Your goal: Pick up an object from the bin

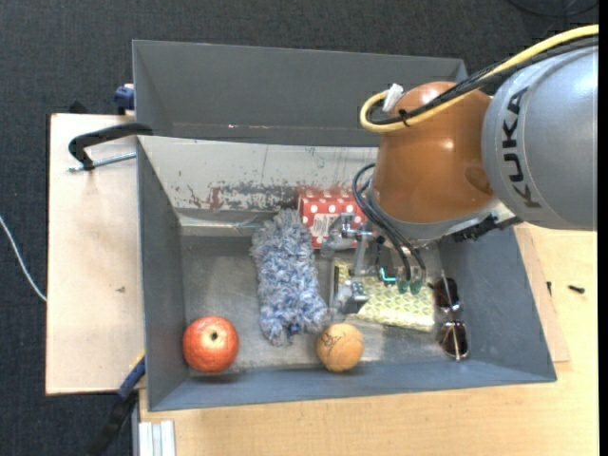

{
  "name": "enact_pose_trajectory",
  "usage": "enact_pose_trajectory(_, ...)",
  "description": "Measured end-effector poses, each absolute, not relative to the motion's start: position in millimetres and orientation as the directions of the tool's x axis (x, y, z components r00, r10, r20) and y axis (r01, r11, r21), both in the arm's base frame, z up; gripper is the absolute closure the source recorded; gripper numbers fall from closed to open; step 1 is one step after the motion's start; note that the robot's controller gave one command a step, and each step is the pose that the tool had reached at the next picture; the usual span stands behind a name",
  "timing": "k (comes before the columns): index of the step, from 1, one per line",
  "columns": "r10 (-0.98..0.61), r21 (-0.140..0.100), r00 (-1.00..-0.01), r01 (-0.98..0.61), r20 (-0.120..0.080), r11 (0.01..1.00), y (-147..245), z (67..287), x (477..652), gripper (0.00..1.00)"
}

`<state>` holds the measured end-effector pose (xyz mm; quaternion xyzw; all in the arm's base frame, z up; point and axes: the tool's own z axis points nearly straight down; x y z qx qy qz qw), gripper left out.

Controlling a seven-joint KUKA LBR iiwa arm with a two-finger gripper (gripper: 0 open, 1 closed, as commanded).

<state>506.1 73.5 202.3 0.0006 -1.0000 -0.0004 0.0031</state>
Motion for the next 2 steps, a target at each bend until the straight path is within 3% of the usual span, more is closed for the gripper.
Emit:
enact_pose_trajectory(1,0.0,0.001,-1.0,0.0,0.0,1.0,73.1,205.2,507.1,0.0)
enact_pose_trajectory(2,-0.076,0.001,-0.997,-0.076,-0.006,0.997,80.4,171.6,510.6,0.0)
